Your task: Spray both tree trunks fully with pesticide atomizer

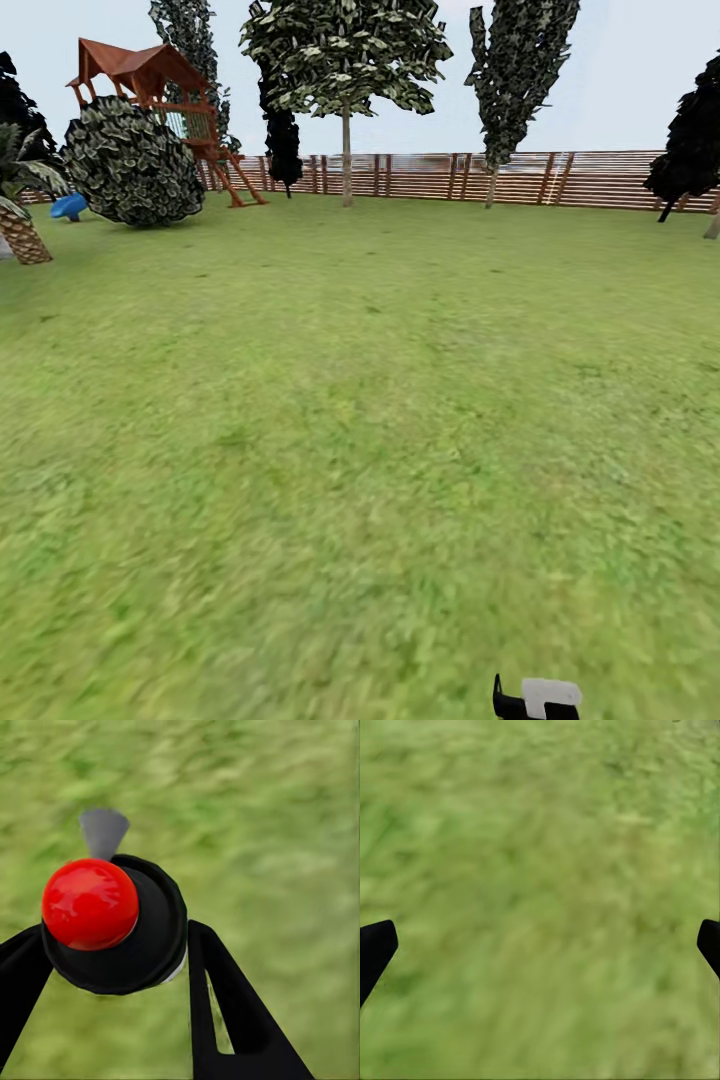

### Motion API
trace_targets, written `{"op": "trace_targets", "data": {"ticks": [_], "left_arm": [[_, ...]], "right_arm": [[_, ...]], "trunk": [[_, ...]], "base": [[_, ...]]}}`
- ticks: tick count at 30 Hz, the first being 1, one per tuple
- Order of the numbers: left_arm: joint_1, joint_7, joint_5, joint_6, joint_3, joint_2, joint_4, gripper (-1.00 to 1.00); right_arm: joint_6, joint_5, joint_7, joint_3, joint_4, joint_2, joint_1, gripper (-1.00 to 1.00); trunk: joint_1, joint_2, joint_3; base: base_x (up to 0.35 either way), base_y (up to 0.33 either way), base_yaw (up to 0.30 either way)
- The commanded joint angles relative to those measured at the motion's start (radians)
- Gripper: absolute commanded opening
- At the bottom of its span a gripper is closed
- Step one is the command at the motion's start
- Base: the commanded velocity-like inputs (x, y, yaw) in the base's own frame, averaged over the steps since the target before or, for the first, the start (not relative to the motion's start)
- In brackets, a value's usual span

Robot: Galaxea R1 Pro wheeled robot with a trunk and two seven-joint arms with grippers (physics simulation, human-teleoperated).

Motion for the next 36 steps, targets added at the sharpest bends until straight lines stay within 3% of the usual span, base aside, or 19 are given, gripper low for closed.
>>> {"op": "trace_targets", "data": {"ticks": [1, 19, 21, 22, 23, 36], "left_arm": [[0.000, 0.000, 0.000, 0.000, 0.000, 0.000, 0.000, -1.00], [0.000, 0.014, 0.003, -0.005, 0.005, 0.001, -0.004, -1.00], [0.000, 0.065, 0.003, -0.007, 0.057, 0.008, -0.021, -1.00], [0.000, 0.075, 0.004, -0.007, 0.147, 0.045, -0.049, -1.00], [0.000, 0.073, 0.003, -0.007, 0.160, 0.046, -0.050, -1.00], [0.000, 0.066, -0.003, -0.009, 0.169, 0.037, -0.054, -1.00]], "right_arm": [[0.000, 0.000, 0.000, 0.000, 0.000, 0.000, 0.000, 1.00], [0.000, 0.000, 0.000, 0.000, 0.000, 0.000, 0.000, 1.00], [0.000, 0.000, 0.000, 0.000, 0.000, 0.000, 0.000, 1.00], [0.000, 0.000, 0.000, 0.000, 0.000, 0.000, 0.000, 1.00], [0.000, 0.000, 0.000, 0.000, 0.000, 0.000, 0.000, 1.00], [0.000, 0.000, 0.000, 0.000, 0.001, 0.000, 0.000, 1.00]], "trunk": [[0.000, 0.000, 0.000], [0.000, 0.000, 0.000], [0.000, 0.000, 0.000], [0.000, 0.000, 0.000], [0.000, 0.000, 0.000], [0.000, 0.000, 0.000]], "base": [[0.337, 0.000, 0.000], [0.337, 0.000, 0.000], [0.337, 0.000, 0.000], [0.337, 0.000, 0.000], [0.337, 0.000, 0.000], [0.337, 0.000, 0.000]]}}
